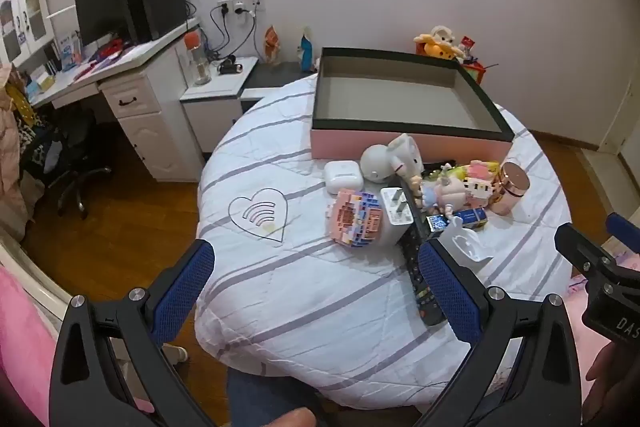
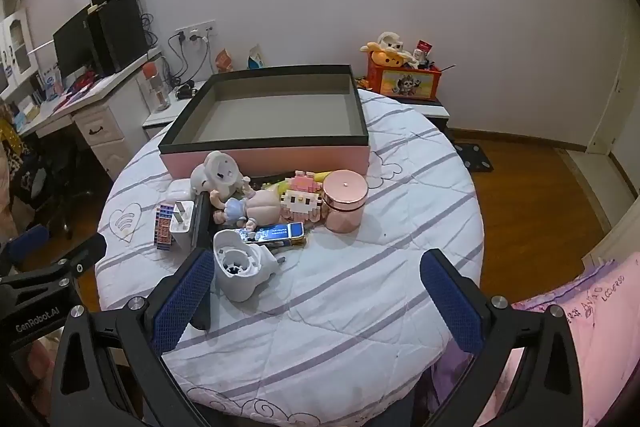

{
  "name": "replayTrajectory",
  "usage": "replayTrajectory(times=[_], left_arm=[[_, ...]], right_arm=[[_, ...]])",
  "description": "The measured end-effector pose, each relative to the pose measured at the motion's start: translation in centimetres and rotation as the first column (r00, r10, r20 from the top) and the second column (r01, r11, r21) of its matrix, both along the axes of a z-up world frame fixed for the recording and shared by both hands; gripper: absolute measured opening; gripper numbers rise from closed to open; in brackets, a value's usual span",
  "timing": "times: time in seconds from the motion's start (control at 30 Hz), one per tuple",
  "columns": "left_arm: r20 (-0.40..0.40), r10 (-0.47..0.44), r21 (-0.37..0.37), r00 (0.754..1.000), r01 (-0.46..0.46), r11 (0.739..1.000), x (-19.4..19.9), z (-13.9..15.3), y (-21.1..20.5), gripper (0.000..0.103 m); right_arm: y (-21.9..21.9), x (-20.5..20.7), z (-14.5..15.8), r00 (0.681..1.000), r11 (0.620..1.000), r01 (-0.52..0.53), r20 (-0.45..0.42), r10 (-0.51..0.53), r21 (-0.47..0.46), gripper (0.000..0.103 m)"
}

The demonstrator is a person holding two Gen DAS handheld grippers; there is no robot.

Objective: Organize rigid objects
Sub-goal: 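Move the left tool toward the pink block donut while the right tool approaches the rose-gold jar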

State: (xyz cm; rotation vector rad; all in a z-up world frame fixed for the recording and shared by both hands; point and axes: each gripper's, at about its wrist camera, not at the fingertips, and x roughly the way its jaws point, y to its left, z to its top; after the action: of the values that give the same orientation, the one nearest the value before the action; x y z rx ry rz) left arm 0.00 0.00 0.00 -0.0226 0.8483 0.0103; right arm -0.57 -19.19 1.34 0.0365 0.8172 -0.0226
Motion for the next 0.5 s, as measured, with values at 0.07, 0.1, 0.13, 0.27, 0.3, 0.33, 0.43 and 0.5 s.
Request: replayTrajectory(times=[0.07, 0.1, 0.13, 0.27, 0.3, 0.33, 0.43, 0.5], left_arm=[[-0.003, -0.001, 0.01, 1.0, 0.001, 1.0, 0.1, 0.0, 0.1, 0.103], [-0.002, -0.003, 0.01, 1.0, 0.003, 1.0, 0.1, 0.0, 0.2, 0.103], [0.0, -0.006, 0.007, 1.0, 0.006, 1.0, 0.1, 0.0, 0.4, 0.103], [0.024, 0.013, 0.026, 1.0, -0.014, 1.0, -0.6, 0.1, 0.7, 0.103], [-0.001, 0.016, 0.047, 1.0, -0.016, 0.999, -0.2, 0.2, 0.3, 0.103], [-0.024, 0.024, 0.064, 0.999, -0.022, 0.998, 0.0, 0.0, 0.0, 0.103], [-0.065, 0.041, 0.103, 0.997, -0.034, 0.994, -0.2, 0.8, 0.3, 0.103], [-0.045, 0.053, 0.125, 0.998, -0.047, 0.991, -0.3, 1.7, 0.9, 0.103]], right_arm=[[-0.1, 0.0, 0.0, 1.0, 1.0, 0.001, -0.002, -0.001, -0.004, 0.103], [-0.1, 0.0, 0.1, 1.0, 1.0, 0.002, -0.001, -0.002, -0.003, 0.103], [-0.3, 0.0, 0.2, 1.0, 1.0, 0.004, 0.002, -0.004, -0.002, 0.103], [-0.2, 0.9, 0.1, 1.0, 1.0, -0.002, -0.014, 0.002, -0.016, 0.103], [-0.3, 0.7, 0.0, 1.0, 1.0, -0.001, -0.006, 0.001, -0.023, 0.103], [-0.2, 0.7, 0.1, 1.0, 0.999, -0.008, -0.011, 0.008, -0.038, 0.103], [-0.8, 0.6, 0.9, 0.998, 0.998, -0.004, -0.059, 0.0, -0.062, 0.103], [-1.1, 0.4, 1.7, 0.998, 0.997, -0.028, -0.057, 0.024, -0.077, 0.103]])
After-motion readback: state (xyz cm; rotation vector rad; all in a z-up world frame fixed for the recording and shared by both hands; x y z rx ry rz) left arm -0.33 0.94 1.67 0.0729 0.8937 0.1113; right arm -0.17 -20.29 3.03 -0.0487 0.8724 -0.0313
